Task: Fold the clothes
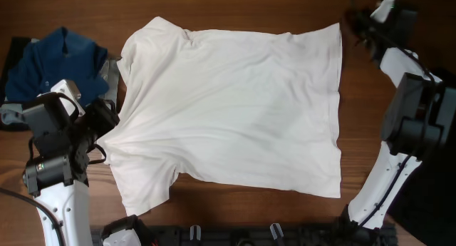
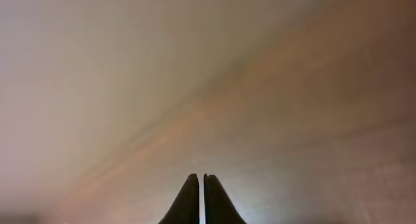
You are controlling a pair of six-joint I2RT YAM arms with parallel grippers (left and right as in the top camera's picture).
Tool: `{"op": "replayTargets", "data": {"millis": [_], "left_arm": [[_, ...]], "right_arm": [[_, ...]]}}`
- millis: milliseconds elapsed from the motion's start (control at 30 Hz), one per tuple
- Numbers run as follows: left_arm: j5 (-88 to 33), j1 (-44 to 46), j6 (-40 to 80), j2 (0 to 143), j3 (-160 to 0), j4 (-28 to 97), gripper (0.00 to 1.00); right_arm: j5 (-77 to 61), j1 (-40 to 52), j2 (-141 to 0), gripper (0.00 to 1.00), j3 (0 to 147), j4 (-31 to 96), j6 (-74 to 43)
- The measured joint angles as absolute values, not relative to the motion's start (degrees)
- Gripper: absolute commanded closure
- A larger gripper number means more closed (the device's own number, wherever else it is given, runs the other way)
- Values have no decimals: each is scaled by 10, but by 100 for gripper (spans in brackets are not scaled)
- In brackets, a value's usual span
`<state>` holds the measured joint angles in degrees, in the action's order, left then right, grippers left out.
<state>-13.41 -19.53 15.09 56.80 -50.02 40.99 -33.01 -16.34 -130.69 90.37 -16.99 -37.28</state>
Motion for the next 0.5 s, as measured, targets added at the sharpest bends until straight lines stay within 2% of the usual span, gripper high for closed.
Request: {"op": "replayTargets", "data": {"millis": [133, 167, 200, 233, 300, 400, 500], "left_arm": [[-134, -195, 151, 568, -500, 409, 41], [-134, -195, 151, 568, -500, 409, 41], [-134, -196, 151, 568, -500, 409, 40], [-134, -195, 151, 568, -500, 409, 40], [-134, -195, 151, 568, -500, 409, 40], [-134, -195, 151, 569, -500, 409, 39], [-134, -195, 151, 576, -500, 409, 39]], "right_arm": [[-343, -193, -1307, 96, 905, -260, -436], [-343, -198, -1307, 86, 905, -261, -443], [-345, -203, -1307, 69, 905, -257, -450], [-349, -207, -1307, 61, 906, -241, -453], [-358, -210, -1307, 55, 908, -185, -444], [-359, -204, -1307, 39, 910, -64, -398], [-336, -184, -1307, 36, 908, 47, -326]]}}
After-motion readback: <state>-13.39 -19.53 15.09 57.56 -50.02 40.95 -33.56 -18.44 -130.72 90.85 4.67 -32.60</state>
